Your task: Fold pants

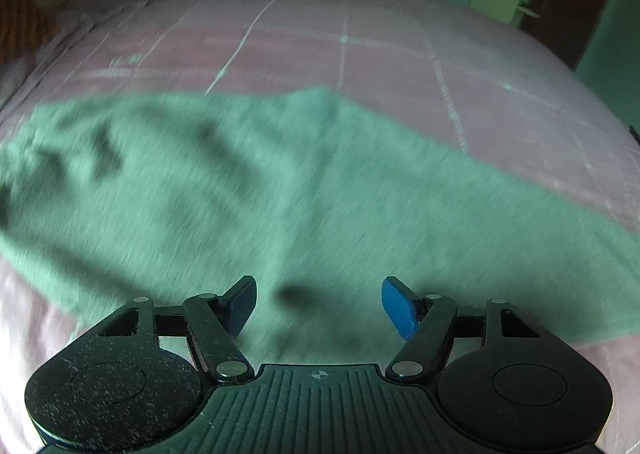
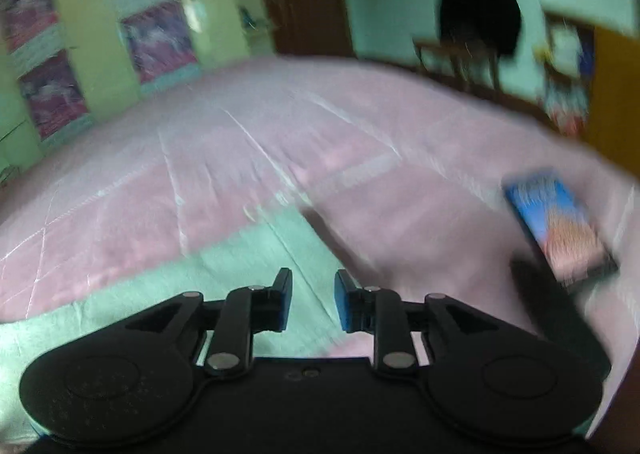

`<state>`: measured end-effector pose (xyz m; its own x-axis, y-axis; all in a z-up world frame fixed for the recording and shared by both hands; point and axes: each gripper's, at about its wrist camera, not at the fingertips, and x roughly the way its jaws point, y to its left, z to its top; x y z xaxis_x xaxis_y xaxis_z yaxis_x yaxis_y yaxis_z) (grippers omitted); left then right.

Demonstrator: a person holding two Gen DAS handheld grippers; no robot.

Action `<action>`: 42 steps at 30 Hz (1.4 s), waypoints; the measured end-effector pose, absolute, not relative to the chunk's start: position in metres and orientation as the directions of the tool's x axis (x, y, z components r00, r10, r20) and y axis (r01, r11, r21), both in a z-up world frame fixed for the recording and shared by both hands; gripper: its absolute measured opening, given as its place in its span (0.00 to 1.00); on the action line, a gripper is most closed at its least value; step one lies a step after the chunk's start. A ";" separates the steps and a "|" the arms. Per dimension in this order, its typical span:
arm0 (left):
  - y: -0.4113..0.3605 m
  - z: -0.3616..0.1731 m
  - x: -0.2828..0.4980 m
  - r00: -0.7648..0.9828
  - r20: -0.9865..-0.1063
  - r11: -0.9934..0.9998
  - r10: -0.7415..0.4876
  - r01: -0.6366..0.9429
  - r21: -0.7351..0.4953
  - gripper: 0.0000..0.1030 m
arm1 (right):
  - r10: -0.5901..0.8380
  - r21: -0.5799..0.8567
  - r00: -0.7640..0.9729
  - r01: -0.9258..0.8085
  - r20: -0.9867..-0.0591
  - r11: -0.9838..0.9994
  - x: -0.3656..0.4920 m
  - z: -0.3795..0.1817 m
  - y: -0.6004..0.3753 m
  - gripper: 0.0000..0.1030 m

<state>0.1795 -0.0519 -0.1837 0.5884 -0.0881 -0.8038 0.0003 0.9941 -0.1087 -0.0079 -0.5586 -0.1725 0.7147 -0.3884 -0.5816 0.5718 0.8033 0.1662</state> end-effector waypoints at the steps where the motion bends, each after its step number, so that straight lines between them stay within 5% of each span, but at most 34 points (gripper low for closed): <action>1: -0.059 -0.182 0.187 0.587 -0.804 0.995 -0.090 0.011 -0.103 0.67 | -0.349 0.159 0.735 0.523 -0.581 0.837 0.003 -0.171 -0.552 0.28; 9: -0.110 -0.211 0.240 0.541 -0.840 0.997 -0.049 0.072 -0.011 0.68 | -0.042 0.085 0.715 0.141 -0.697 0.986 0.116 -0.199 -0.428 0.27; 12: -0.099 -0.219 0.232 0.564 -0.825 0.996 -0.040 0.083 0.009 0.78 | -0.030 -0.012 0.676 0.031 -0.737 0.999 0.143 -0.218 -0.391 0.25; 19: -0.044 -0.227 0.213 0.589 -0.808 0.999 -0.001 0.034 0.023 0.89 | -0.255 -0.192 0.644 0.168 -0.721 0.967 0.129 -0.243 -0.468 0.30; 24: -0.041 -0.227 0.205 0.590 -0.807 1.000 0.013 0.015 0.027 0.90 | -0.281 -0.136 0.607 0.274 -0.743 0.952 0.120 -0.243 -0.501 0.34; 27: -0.046 -0.226 0.198 0.580 -0.815 1.000 -0.005 0.027 0.013 1.00 | -0.315 -0.165 0.596 0.293 -0.739 0.942 0.120 -0.237 -0.483 0.35; 37: -0.042 -0.225 0.176 0.604 -0.797 0.999 -0.022 0.041 0.003 1.00 | -0.236 -0.136 0.649 0.200 -0.723 0.970 0.094 -0.241 -0.409 0.62; 40: -0.039 -0.218 0.177 0.565 -0.825 0.998 -0.033 0.063 0.004 1.00 | -0.209 -0.100 0.627 0.205 -0.750 0.974 0.097 -0.239 -0.411 0.86; 42: -0.035 -0.207 0.177 0.586 -0.810 0.998 -0.014 0.052 0.020 1.00 | -0.199 -0.097 0.608 0.196 -0.769 0.976 0.100 -0.239 -0.411 0.92</action>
<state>0.1765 -0.0349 -0.2073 0.5865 -0.0140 -0.8099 0.0518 0.9985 0.0203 0.1001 -0.4109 -0.2395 0.6081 -0.1986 -0.7686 0.1964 0.9757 -0.0967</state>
